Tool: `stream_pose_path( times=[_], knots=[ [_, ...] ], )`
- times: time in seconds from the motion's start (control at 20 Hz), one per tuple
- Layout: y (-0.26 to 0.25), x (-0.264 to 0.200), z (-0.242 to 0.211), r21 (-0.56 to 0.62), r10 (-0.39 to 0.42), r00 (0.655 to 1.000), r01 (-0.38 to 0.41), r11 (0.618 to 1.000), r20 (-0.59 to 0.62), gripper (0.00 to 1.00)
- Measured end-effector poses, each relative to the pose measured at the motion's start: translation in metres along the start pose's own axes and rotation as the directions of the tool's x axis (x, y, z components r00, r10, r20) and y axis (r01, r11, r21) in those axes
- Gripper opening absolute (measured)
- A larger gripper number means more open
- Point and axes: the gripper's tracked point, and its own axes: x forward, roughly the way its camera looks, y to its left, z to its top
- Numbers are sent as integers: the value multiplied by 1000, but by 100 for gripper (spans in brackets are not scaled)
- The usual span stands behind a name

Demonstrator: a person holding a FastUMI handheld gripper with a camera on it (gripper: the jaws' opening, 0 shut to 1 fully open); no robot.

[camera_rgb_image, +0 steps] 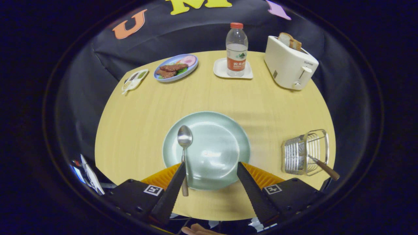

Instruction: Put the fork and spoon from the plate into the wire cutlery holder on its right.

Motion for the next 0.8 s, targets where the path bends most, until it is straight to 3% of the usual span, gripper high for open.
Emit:
stream_pose_path(
  times=[0.2, 0.3, 0.35, 0.45, 0.6, 0.7, 0.75, 0.8],
  knots=[
    [22, 18, -5, 8, 7, 999, -8, 1000, 53, 84],
    [35, 25, -6, -1, 22, 996, -22, 1000, 83, 84],
    [39, 27, -5, -7, 23, 994, -22, 1000, 104, 78],
    [41, 34, -3, -26, -6, 988, 10, 1000, 155, 74],
    [46, 47, -12, -72, -33, 983, 46, 996, 178, 59],
    [45, 56, -20, -71, -60, 983, 73, 995, 172, 58],
    [46, 60, -23, -63, -65, 985, 75, 995, 161, 42],
    [48, 62, -25, -51, -60, 986, 68, 996, 157, 37]
  ],
)
